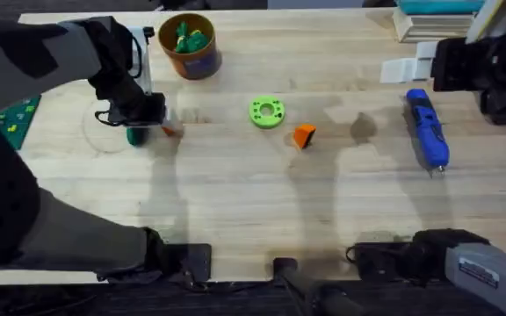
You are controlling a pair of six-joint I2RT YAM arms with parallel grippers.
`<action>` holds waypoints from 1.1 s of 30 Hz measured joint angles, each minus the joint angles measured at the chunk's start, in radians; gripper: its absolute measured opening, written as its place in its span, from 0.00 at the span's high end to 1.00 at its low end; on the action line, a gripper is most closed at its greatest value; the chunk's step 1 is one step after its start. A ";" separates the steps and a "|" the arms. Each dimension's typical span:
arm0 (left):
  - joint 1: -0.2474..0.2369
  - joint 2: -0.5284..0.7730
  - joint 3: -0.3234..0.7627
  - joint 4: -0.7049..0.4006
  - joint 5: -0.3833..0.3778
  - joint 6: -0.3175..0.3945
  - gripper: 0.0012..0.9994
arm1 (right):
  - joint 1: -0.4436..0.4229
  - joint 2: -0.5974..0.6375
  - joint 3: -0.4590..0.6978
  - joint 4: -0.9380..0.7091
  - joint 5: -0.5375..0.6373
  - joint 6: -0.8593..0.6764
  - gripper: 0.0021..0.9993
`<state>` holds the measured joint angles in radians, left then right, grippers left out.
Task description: Pick up the gripper from the table and insert it into the empty holder that is missing its gripper. Then pick up a screw, insert it into the mounting hole, and use the screwdriver to tighten it. Finally, clean up the table by picking up the vegetable and placing it into the bucket.
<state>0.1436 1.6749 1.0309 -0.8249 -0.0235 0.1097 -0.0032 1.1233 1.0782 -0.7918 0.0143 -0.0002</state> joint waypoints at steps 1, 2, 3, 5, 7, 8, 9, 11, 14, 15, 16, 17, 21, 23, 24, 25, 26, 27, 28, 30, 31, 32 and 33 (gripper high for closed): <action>0.000 0.000 0.000 0.001 0.000 0.000 0.40 | 0.000 0.000 0.000 0.000 0.000 0.000 0.01; 0.002 0.000 0.000 0.002 0.000 0.000 0.26 | 0.000 0.000 0.000 0.000 0.000 0.000 0.01; 0.003 0.000 0.000 0.003 0.001 0.000 0.10 | 0.000 0.000 0.000 -0.001 0.000 0.000 0.01; 0.005 0.000 0.000 0.003 0.006 -0.003 0.02 | 0.000 0.000 0.000 -0.001 0.000 0.000 0.01; 0.005 0.000 0.000 0.003 0.018 -0.003 0.01 | 0.000 0.000 0.000 -0.001 0.000 0.000 0.01; 0.005 0.000 0.000 0.003 0.028 -0.003 0.01 | 0.000 0.000 0.000 -0.001 0.000 0.000 0.01; 0.005 0.000 0.000 0.003 0.039 -0.003 0.01 | 0.000 0.000 0.000 -0.001 0.000 0.000 0.01; 0.004 -0.006 0.000 0.003 0.062 -0.003 0.01 | 0.000 0.000 0.000 -0.001 0.000 0.000 0.01; 0.004 -0.192 0.000 0.002 0.179 -0.004 0.01 | 0.000 0.000 0.000 -0.001 0.000 0.000 0.01; 0.004 -0.238 0.000 0.002 0.204 -0.004 0.01 | 0.000 0.000 0.000 -0.001 0.000 0.000 0.01; 0.004 -0.286 0.000 0.002 0.230 -0.004 0.01 | 0.000 0.000 0.000 -0.001 0.000 0.000 0.01; 0.004 -0.328 0.000 0.002 0.252 -0.004 0.01 | 0.000 0.000 0.000 -0.001 0.000 0.000 0.01; 0.003 -0.516 0.000 0.003 0.339 -0.004 0.01 | 0.000 0.000 0.000 -0.001 0.000 0.000 0.01; 0.003 -0.603 0.000 0.007 0.384 -0.004 0.01 | 0.000 0.000 0.000 -0.001 0.000 0.000 0.01; 0.003 -0.640 0.000 0.013 0.405 -0.004 0.01 | 0.000 0.000 0.000 -0.001 0.000 0.000 0.01; 0.003 -0.687 0.000 0.024 0.434 -0.004 0.01 | 0.000 0.000 0.000 -0.001 0.000 0.000 0.01; 0.003 -0.728 0.000 0.036 0.461 -0.004 0.01 | 0.000 0.000 0.000 -0.001 0.000 0.000 0.01; 0.003 -0.765 0.000 0.046 0.487 -0.004 0.01 | 0.000 0.000 0.000 -0.001 0.000 0.000 0.01; 0.003 -0.799 0.000 0.053 0.511 -0.004 0.01 | 0.000 0.000 0.000 -0.001 0.000 0.000 0.01; 0.003 -0.873 0.000 0.063 0.556 -0.004 0.01 | 0.000 0.000 0.000 -0.001 0.000 0.000 0.01; 0.003 -0.912 0.000 0.068 0.575 -0.004 0.01 | 0.000 0.000 0.000 -0.001 0.000 0.000 0.01; 0.003 -0.942 0.000 0.074 0.589 -0.004 0.01 | 0.000 0.000 0.000 -0.001 0.000 0.000 0.01; 0.003 -0.974 0.000 0.079 0.602 -0.004 0.01 | 0.000 0.000 0.000 -0.001 0.000 0.000 0.01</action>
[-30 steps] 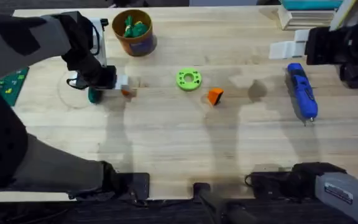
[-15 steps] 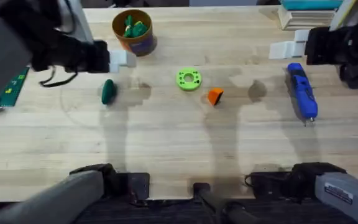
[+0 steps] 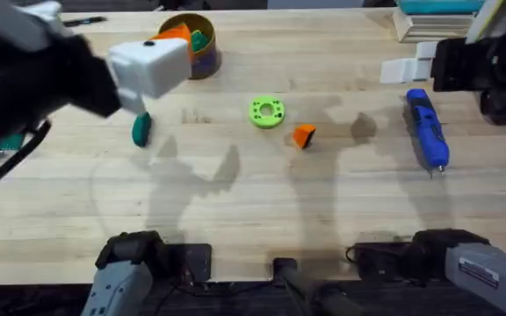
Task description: Pick up the gripper from the table and insert it into the empty holder that is missing its gripper. Then pick up a screw, insert it into the mounting hole, and use the screwdriver to tighten it. Finally, clean up the table by picking up the vegetable and placing it into the bucket.
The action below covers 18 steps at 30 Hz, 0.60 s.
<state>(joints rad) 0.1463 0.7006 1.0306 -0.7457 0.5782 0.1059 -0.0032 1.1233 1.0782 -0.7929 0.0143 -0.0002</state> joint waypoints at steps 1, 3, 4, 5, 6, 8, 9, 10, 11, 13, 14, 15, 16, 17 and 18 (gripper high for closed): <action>0.000 -0.030 0.000 0.002 0.009 0.000 0.01 | 0.000 0.000 0.000 0.000 0.000 0.000 0.01; 0.000 -0.082 0.000 0.002 0.025 0.000 0.01 | 0.000 0.000 0.000 0.000 0.000 0.000 0.01; 0.000 -0.101 0.000 0.002 0.030 0.000 0.01 | 0.000 0.000 0.000 0.000 0.000 0.000 0.01; 0.000 -0.118 0.000 0.002 0.033 0.000 0.01 | 0.000 0.000 0.000 0.000 0.000 0.000 0.01; 0.000 -0.134 0.000 0.002 0.035 0.000 0.01 | 0.000 0.000 0.000 0.000 0.000 0.000 0.01; 0.000 -0.156 0.000 -0.003 0.035 0.000 0.01 | 0.000 0.000 0.000 0.000 0.000 0.000 0.01; 0.000 -0.163 0.000 -0.010 0.035 0.000 0.01 | 0.000 0.000 0.000 0.000 0.000 0.000 0.01; 0.000 -0.169 0.000 -0.024 0.035 0.000 0.01 | 0.000 0.000 0.000 0.000 0.000 0.000 0.01; 0.000 -0.172 0.000 -0.039 0.035 0.000 0.01 | 0.000 0.000 0.000 0.000 0.000 0.000 0.01; 0.000 -0.173 -0.006 -0.064 0.035 0.000 0.01 | 0.000 0.000 0.000 0.000 0.000 0.000 0.01; 0.000 -0.174 -0.018 -0.068 0.036 0.000 0.01 | 0.000 0.000 0.000 0.000 0.000 0.000 0.01; 0.000 -0.179 -0.041 -0.066 0.036 0.000 0.01 | 0.000 0.000 0.000 0.000 0.000 0.000 0.01; 0.000 -0.188 -0.072 -0.062 0.037 0.000 0.01 | 0.000 0.000 0.000 0.000 0.000 0.000 0.01; 0.000 -0.201 -0.110 -0.047 0.041 0.000 0.01 | 0.000 0.000 0.000 0.000 0.000 0.000 0.01; 0.000 -0.267 -0.274 0.058 0.063 0.000 0.01 | 0.000 0.000 0.000 0.000 0.000 0.000 0.01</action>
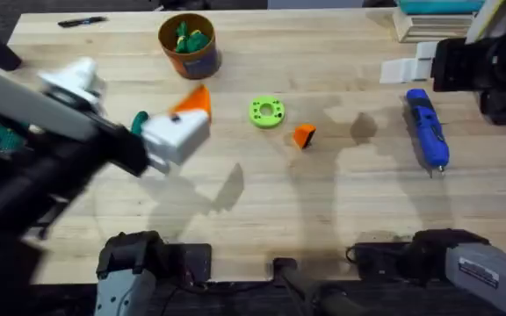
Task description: Pick up the gripper from the table and insert it into the empty holder that is missing its gripper. Then pick up a screw, insert it into the mounting hole, and use the screwdriver to tighten it. Finally, clean up the table by picking up the vegetable and placing it into the bucket.
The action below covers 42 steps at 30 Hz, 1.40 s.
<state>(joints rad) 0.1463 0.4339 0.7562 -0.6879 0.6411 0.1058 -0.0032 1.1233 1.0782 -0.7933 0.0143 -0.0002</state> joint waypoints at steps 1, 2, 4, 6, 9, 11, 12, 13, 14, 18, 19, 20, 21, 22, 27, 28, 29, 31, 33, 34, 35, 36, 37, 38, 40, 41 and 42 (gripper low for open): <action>0.000 -0.029 -0.058 0.038 0.009 0.000 0.01 | 0.000 0.000 0.000 0.000 0.000 0.000 0.01; 0.000 -0.062 -0.120 0.078 0.020 0.000 0.01 | 0.000 0.000 0.000 0.000 0.000 0.000 0.01; 0.000 -0.129 -0.242 0.183 0.044 0.000 0.01 | 0.000 0.000 0.000 0.000 0.000 0.000 0.01; 0.000 -0.249 -0.441 0.355 0.093 0.000 0.01 | 0.000 0.000 0.000 0.000 0.000 0.000 0.01; 0.000 -0.326 -0.567 0.462 0.133 -0.001 0.01 | 0.000 0.000 0.000 0.000 0.000 0.000 0.01; 0.000 -0.368 -0.633 0.515 0.150 -0.011 0.01 | 0.000 0.000 0.000 0.000 0.000 0.000 0.01; 0.000 -0.387 -0.659 0.532 0.154 -0.018 0.01 | 0.000 0.000 0.000 0.000 0.000 0.000 0.01; 0.000 -0.406 -0.684 0.550 0.159 -0.028 0.01 | 0.000 0.000 0.000 0.000 0.000 0.000 0.01; 0.000 -0.419 -0.705 0.566 0.163 -0.038 0.01 | 0.000 0.000 0.000 0.000 0.000 0.000 0.01; -0.014 -0.428 -0.736 0.595 0.179 -0.063 0.01 | 0.000 0.000 0.000 0.000 0.000 0.000 0.01; -0.021 -0.429 -0.736 0.595 0.180 -0.066 0.01 | 0.000 0.000 0.000 0.000 0.000 0.000 0.01; -0.026 -0.428 -0.737 0.595 0.182 -0.068 0.01 | 0.000 0.000 0.000 0.000 0.000 0.000 0.01; -0.030 -0.428 -0.737 0.595 0.183 -0.071 0.01 | 0.000 0.000 0.000 0.000 0.000 0.000 0.01; -0.033 -0.429 -0.737 0.595 0.184 -0.073 0.01 | 0.000 0.000 0.000 0.000 0.000 0.000 0.01; -0.033 -0.429 -0.737 0.595 0.186 -0.080 0.01 | 0.000 0.000 0.000 0.000 0.000 0.000 0.01; -0.033 -0.428 -0.737 0.595 0.186 -0.080 0.01 | 0.000 0.000 0.000 0.000 0.000 0.000 0.01; -0.033 -0.428 -0.737 0.595 0.186 -0.080 0.01 | 0.000 0.000 0.000 0.000 0.000 0.000 0.01; -0.033 -0.428 -0.737 0.595 0.186 -0.080 0.01 | 0.000 0.000 0.000 0.000 0.000 0.000 0.01; -0.033 -0.428 -0.737 0.597 0.186 -0.080 0.01 | 0.000 0.000 0.000 0.000 0.000 0.000 0.01; -0.033 -0.428 -0.737 0.598 0.186 -0.080 0.01 | 0.000 0.000 0.000 0.000 0.000 0.000 0.01; -0.033 -0.428 -0.737 0.599 0.186 -0.080 0.01 | 0.000 0.000 0.000 0.001 0.000 0.000 0.01; -0.033 -0.428 -0.737 0.598 0.185 -0.080 0.01 | 0.000 0.000 0.000 0.001 0.000 0.000 0.01; -0.033 -0.428 -0.737 0.598 0.185 -0.080 0.01 | 0.000 0.000 0.000 0.001 0.000 0.000 0.01; -0.033 -0.428 -0.737 0.598 0.186 -0.080 0.01 | 0.000 0.000 0.000 0.001 0.000 0.000 0.01; -0.033 -0.428 -0.737 0.595 0.194 -0.095 0.01 | 0.000 0.000 0.000 0.000 0.000 0.000 0.01; -0.033 -0.429 -0.737 0.594 0.214 -0.151 0.01 | 0.000 0.000 0.000 0.000 0.000 0.000 0.01; -0.033 -0.428 -0.737 0.593 0.222 -0.170 0.01 | 0.000 0.000 0.000 0.000 0.000 0.000 0.01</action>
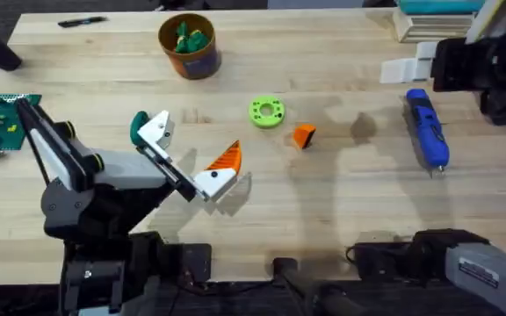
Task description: Pick up the gripper from the table and insert it into the empty holder that is missing its gripper. Then pick up a screw, insert it into the mounting hole, and use the screwdriver to tighten it. Finally, clean up the table by picking up the vegetable and placing it into the bucket.
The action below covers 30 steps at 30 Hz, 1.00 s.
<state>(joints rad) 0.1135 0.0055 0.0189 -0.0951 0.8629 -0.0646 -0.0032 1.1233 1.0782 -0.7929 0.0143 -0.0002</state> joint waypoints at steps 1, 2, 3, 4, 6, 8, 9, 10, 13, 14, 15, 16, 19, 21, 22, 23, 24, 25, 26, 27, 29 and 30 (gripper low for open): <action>0.000 0.000 0.000 -0.002 0.009 -0.016 0.01 | 0.000 0.000 0.000 0.000 0.000 0.000 0.01; 0.000 0.000 0.000 -0.003 0.018 -0.028 0.01 | 0.000 0.000 0.000 0.000 0.000 0.000 0.01; 0.000 0.000 0.000 -0.004 0.030 -0.038 0.01 | 0.000 0.000 0.000 0.000 0.000 0.000 0.01; 0.000 0.000 0.000 -0.005 0.040 -0.045 0.01 | 0.000 0.000 0.000 0.001 0.000 0.000 0.01; 0.000 0.000 0.000 -0.008 0.066 -0.063 0.01 | 0.000 0.000 0.000 0.002 -0.005 0.000 0.01; 0.000 0.000 0.000 -0.009 0.072 -0.067 0.01 | 0.000 0.000 0.000 0.005 -0.030 0.000 0.01; 0.000 0.000 0.000 -0.009 0.075 -0.067 0.01 | 0.000 0.000 0.000 0.007 -0.046 0.000 0.01; 0.000 0.000 0.000 -0.009 0.078 -0.067 0.01 | 0.000 0.000 0.000 0.010 -0.067 0.000 0.01; 0.000 0.000 0.000 -0.010 0.085 -0.067 0.01 | 0.054 0.040 0.000 0.008 -0.112 0.000 0.01; 0.000 0.000 0.000 -0.010 0.085 -0.067 0.01 | 0.073 0.051 0.000 0.008 -0.115 0.000 0.01; 0.000 0.000 0.000 -0.010 0.087 -0.067 0.01 | 0.096 0.065 0.000 0.008 -0.117 0.000 0.01; 0.000 0.000 0.000 -0.010 0.088 -0.067 0.01 | 0.124 0.078 0.000 0.008 -0.119 0.000 0.01; 0.000 0.000 0.000 -0.010 0.092 -0.067 0.01 | 0.206 0.117 0.003 0.006 -0.124 0.001 0.01; 0.000 0.000 0.000 -0.011 0.096 -0.067 0.01 | 0.311 0.178 0.040 -0.008 -0.129 0.001 0.01; 0.000 0.000 0.000 -0.011 0.096 -0.067 0.01 | 0.332 0.193 0.056 -0.017 -0.130 0.001 0.01; 0.000 0.000 0.000 -0.011 0.096 -0.067 0.01 | 0.354 0.211 0.077 -0.030 -0.132 0.001 0.01; 0.000 0.000 0.000 -0.011 0.097 -0.067 0.01 | 0.374 0.228 0.098 -0.042 -0.135 0.001 0.01; 0.000 0.000 0.000 -0.012 0.099 -0.067 0.01 | 0.390 0.245 0.117 -0.056 -0.135 0.001 0.01; 0.000 0.000 0.000 -0.012 0.101 -0.067 0.01 | 0.434 0.298 0.162 -0.092 -0.135 0.000 0.01; 0.000 0.000 0.000 -0.012 0.103 -0.067 0.01 | 0.445 0.316 0.167 -0.096 -0.135 0.000 0.01; 0.000 0.000 0.000 -0.012 0.104 -0.067 0.01 | 0.467 0.353 0.169 -0.102 -0.135 0.000 0.01; 0.000 0.000 0.000 -0.012 0.104 -0.067 0.01 | 0.475 0.371 0.169 -0.104 -0.135 -0.001 0.01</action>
<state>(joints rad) 0.1135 0.0052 0.0189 -0.1074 0.9673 -0.1318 0.4717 1.4946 1.2476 -0.8971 -0.1211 -0.0010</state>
